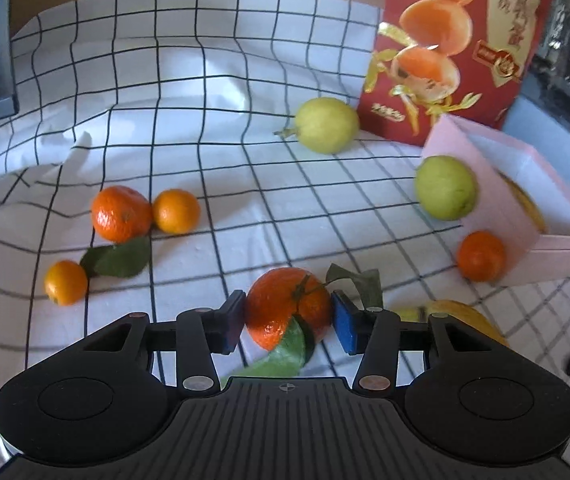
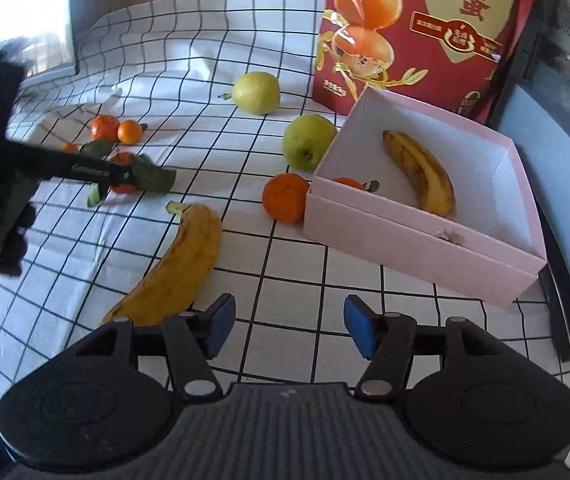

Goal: Organize fruits

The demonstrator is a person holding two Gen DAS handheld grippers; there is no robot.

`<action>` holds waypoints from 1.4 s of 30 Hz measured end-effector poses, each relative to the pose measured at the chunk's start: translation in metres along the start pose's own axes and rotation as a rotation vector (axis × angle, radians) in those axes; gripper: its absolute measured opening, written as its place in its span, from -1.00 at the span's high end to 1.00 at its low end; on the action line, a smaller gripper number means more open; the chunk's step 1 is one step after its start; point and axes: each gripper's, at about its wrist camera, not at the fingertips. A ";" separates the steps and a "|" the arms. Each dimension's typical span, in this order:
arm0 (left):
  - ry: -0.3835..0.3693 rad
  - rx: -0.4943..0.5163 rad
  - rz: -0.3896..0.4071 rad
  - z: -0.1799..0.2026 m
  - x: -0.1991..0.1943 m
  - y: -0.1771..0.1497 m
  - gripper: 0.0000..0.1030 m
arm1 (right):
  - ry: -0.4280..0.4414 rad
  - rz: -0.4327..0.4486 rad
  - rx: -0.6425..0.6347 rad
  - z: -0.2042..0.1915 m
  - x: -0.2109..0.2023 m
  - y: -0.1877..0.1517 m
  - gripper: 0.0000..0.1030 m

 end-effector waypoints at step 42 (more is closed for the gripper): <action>-0.149 0.034 -0.055 -0.001 -0.073 -0.067 0.00 | -0.080 0.216 0.146 -0.019 0.023 0.003 0.01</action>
Point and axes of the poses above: each gripper's, at about its wrist camera, not at the fingertips, and x roughly the way its jaws point, z to its right, y to its top, and after that the axes turned 11 degrees about y, right-handed
